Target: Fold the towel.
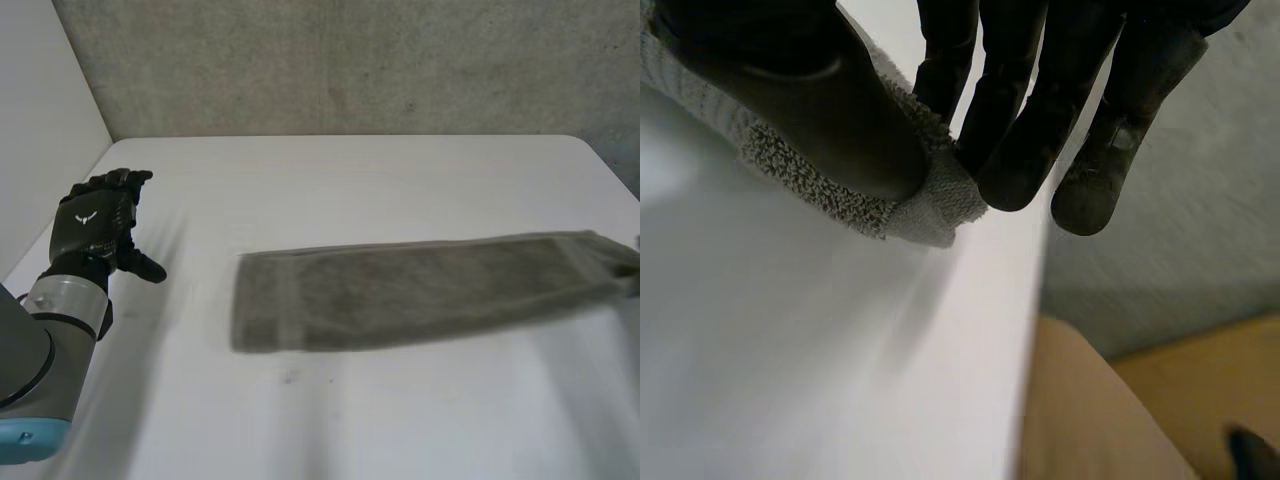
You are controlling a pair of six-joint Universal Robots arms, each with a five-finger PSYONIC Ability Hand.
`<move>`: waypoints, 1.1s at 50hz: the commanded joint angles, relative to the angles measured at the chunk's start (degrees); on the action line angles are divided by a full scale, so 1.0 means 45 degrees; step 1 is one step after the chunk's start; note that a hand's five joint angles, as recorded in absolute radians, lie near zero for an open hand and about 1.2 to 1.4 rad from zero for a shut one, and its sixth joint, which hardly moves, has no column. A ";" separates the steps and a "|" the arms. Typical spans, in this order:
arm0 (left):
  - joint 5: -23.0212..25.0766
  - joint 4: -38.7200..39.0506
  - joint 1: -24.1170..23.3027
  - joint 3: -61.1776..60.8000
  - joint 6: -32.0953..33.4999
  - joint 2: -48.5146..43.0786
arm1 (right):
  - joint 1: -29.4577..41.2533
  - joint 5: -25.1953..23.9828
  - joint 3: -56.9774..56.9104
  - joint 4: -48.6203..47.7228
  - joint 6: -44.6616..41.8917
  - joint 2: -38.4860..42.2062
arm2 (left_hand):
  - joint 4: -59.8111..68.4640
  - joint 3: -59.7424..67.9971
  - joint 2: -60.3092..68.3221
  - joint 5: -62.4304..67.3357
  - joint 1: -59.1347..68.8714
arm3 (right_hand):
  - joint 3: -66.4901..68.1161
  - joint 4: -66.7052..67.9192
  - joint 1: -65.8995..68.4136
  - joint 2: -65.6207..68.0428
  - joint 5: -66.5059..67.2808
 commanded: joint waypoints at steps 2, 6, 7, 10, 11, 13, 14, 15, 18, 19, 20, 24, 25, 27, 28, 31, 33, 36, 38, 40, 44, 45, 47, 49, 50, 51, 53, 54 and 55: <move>-0.0010 0.0000 -0.0017 -0.0029 0.0000 0.0016 | -0.0630 -0.0058 -0.0886 0.0931 -0.0657 -0.0454 | 0.0104 0.0095 0.0114 -0.0364 -0.0016 | 0.0765 0.0679 0.0896 0.1201 0.0822; -0.0010 0.0000 -0.0017 -0.0107 0.0020 0.0075 | 0.0308 -0.0077 -0.1005 0.0991 -0.0030 -0.1336 | 0.0104 0.0095 0.0114 -0.0364 -0.0016 | 0.0765 0.0679 0.0896 0.1201 0.0822; -0.0010 0.0000 -0.0017 -0.0126 0.0020 0.0094 | 0.1159 -0.0116 -0.1082 0.0971 0.0337 -0.1664 | 0.0104 0.0095 0.0114 -0.0364 -0.0016 | 0.0765 0.0679 0.0896 0.1201 0.0822; -0.0010 0.0020 -0.0017 -0.0146 0.0020 0.0094 | 0.3014 -0.0175 -0.1297 0.0913 0.0866 -0.1882 | 0.0104 0.0095 0.0114 -0.0364 -0.0016 | 0.0765 0.0679 0.0896 0.1201 0.0822; -0.0010 0.0039 -0.0017 -0.0165 0.0020 0.0094 | 0.3023 -0.0175 -0.1298 0.0912 0.0868 -0.1883 | 0.0104 0.0095 0.0114 -0.0364 -0.0016 | 0.0765 0.0679 0.0896 0.1201 0.0822; -0.0010 0.0040 -0.0017 -0.0165 0.0020 0.0094 | 0.4908 -0.0155 -0.1415 0.0835 0.1024 -0.1922 | 0.0104 0.0095 0.0114 -0.0364 -0.0016 | 0.0765 0.0679 0.0896 0.1201 0.0822; -0.0010 0.0040 -0.0017 -0.0185 0.0020 0.0094 | 0.4918 -0.0155 -0.1415 0.0834 0.1024 -0.1922 | 0.0104 0.0095 0.0114 -0.0364 -0.0016 | 0.0765 0.0679 0.0896 0.1201 0.0822; -0.0010 0.0040 -0.0017 -0.0185 0.0020 0.0075 | 0.6000 -0.0155 -0.1473 0.0776 0.1005 -0.1864 | 0.0104 0.0095 0.0114 -0.0364 -0.0016 | 0.0765 0.0679 0.0896 0.1201 0.0822; -0.0010 0.0040 -0.0017 -0.0185 0.0020 0.0075 | 0.8286 -0.0155 -0.1765 0.0678 0.0966 -0.1475 | 0.0104 0.0095 0.0114 -0.0364 -0.0016 | 0.0765 0.0679 0.0896 0.1201 0.0822; -0.0010 0.0040 -0.0017 -0.0185 0.0020 0.0075 | 0.9302 -0.0155 -0.1941 0.0697 0.0966 -0.1086 | 0.0104 0.0095 0.0114 -0.0364 -0.0016 | 0.0765 0.0679 0.0896 0.1201 0.0822; -0.0010 0.0040 -0.0017 -0.0185 0.0059 0.0075 | 0.9312 -0.0155 -0.1943 0.0698 0.0966 -0.1082 | 0.0104 0.0095 0.0114 -0.0364 -0.0016 | 0.0765 0.0679 0.0896 0.1201 0.0822; -0.0010 0.0040 -0.0037 -0.0204 0.0059 0.0055 | 1.1649 -0.0155 -0.2313 0.0678 0.0985 0.0086 | 0.0104 0.0095 0.0114 -0.0364 -0.0016 | 0.0765 0.0679 0.0896 0.1201 0.0822; -0.0010 0.0059 -0.0037 -0.0204 0.0059 0.0036 | 1.1656 -0.0155 -0.2314 0.0678 0.0985 0.0090 | 0.0104 0.0095 0.0114 -0.0364 -0.0016 | 0.0765 0.0679 0.0896 0.1201 0.0822; -0.0010 0.0059 -0.0056 -0.0204 0.0059 0.0016 | 1.2783 -0.0155 -0.2547 0.0658 0.0966 0.0926 | 0.0104 0.0095 0.0114 -0.0364 -0.0016 | 0.0765 0.0679 0.0896 0.1201 0.0822; -0.0010 0.0059 -0.0076 -0.0204 0.0059 0.0016 | 1.2789 -0.0155 -0.2548 0.0658 0.0966 0.0930 | 0.0104 0.0095 0.0114 -0.0364 -0.0016 | 0.0765 0.0679 0.0896 0.1201 0.0822; -0.0010 0.0059 -0.0115 -0.0204 0.0059 -0.0003 | 1.3508 -0.0097 -0.2762 0.0659 0.0927 0.1610 | 0.0104 0.0095 0.0114 -0.0364 -0.0016 | 0.0765 0.0679 0.0896 0.1201 0.0822; -0.0010 0.0059 -0.0134 -0.0204 0.0059 -0.0003 | 1.3746 -0.0058 -0.2841 0.0658 0.0907 0.1946 | 0.0104 0.0095 0.0114 -0.0364 -0.0016 | 0.0765 0.0679 0.0896 0.1201 0.0822; -0.0010 0.0059 -0.0134 -0.0204 0.0059 -0.0003 | 1.4039 -0.0038 -0.2978 0.0698 0.0927 0.2336 | 0.0104 0.0095 0.0114 -0.0364 -0.0016 | 0.0765 0.0679 0.0896 0.1201 0.0822; -0.0010 0.0059 -0.0134 -0.0204 0.0059 -0.0003 | 1.4058 -0.0038 -0.2997 0.0698 0.0966 0.2297 | 0.0104 0.0095 0.0114 -0.0364 -0.0016 | 0.0765 0.0679 0.0896 0.1201 0.0822; -0.0010 0.0059 -0.0154 -0.0204 0.0059 -0.0003 | 1.3981 -0.0058 -0.2997 0.0639 0.1082 0.1909 | 0.0104 0.0095 0.0114 -0.0364 -0.0016 | 0.0765 0.0679 0.0896 0.1201 0.0822; -0.0011 0.0059 -0.0154 -0.0204 0.0059 -0.0003 | 1.3922 0.0021 -0.2919 0.0678 0.1376 0.1184 | 0.0104 0.0095 0.0114 -0.0364 -0.0016 | -1.4791 -1.4876 -1.4660 -1.4354 -1.4733; -0.0010 0.0059 -0.0154 -0.0204 0.0059 -0.0003 | 1.3864 0.0079 -0.2842 0.0736 0.1666 0.0836 | 0.0104 0.0095 0.0114 -0.0364 -0.0016 | -1.4791 -1.4876 -1.4660 -1.4354 -1.4733; -0.0010 0.0059 -0.0154 -0.0263 0.0059 -0.0003 | 1.3531 0.0079 -0.2704 0.0776 0.2020 0.0520 | 0.0104 0.0095 0.0114 -0.0364 -0.0016 | -1.4791 -1.4876 -1.4660 -1.4354 -1.4733; -0.0030 0.0078 -0.0154 -0.0302 0.0059 -0.0003 | 1.2945 0.0099 -0.2489 0.0834 0.2470 0.0188 | 0.0104 0.0095 0.0114 -0.0364 -0.0016 | -1.4791 -1.4876 -1.4660 -1.4354 -1.4733; -0.0011 0.0079 -0.0154 -0.0302 0.0059 -0.0003 | 1.2326 0.0099 -0.2122 0.0912 0.2992 -0.0238 | 0.0104 0.0095 0.0114 -0.0364 -0.0016 | -1.4791 -1.4876 -1.4660 -1.4354 -1.4733; -0.0010 0.0079 -0.0154 -0.0302 0.0059 -0.0003 | 1.1740 0.0021 -0.1654 0.0912 0.3558 -0.0687 | 0.0104 0.0095 0.0114 -0.0364 -0.0016 | -1.4791 -1.4876 -1.4660 -1.4354 -1.4733; -0.0010 0.0079 -0.0174 -0.0302 0.0059 -0.0023 | 1.1193 0.0001 -0.1186 0.0912 0.4144 -0.1117 | 0.0104 0.0095 0.0114 -0.0364 -0.0016 | -1.4791 -1.4876 -1.4660 -1.4354 -1.4733; -0.0010 0.0079 -0.0174 -0.0302 0.0059 -0.0023 | 1.0549 -0.0038 -0.0736 0.0932 0.4691 -0.1430 | 0.0104 0.0095 0.0114 -0.0364 -0.0016 | -1.4791 -1.4876 -1.4660 -1.4354 -1.4733; -0.0010 0.0098 -0.0174 -0.0321 0.0059 -0.0023 | 1.0543 -0.0038 -0.0732 0.0932 0.4696 -0.1433 | 0.0104 0.0095 0.0114 -0.0364 -0.0016 | -1.4791 -1.4876 -1.4660 -1.4354 -1.4733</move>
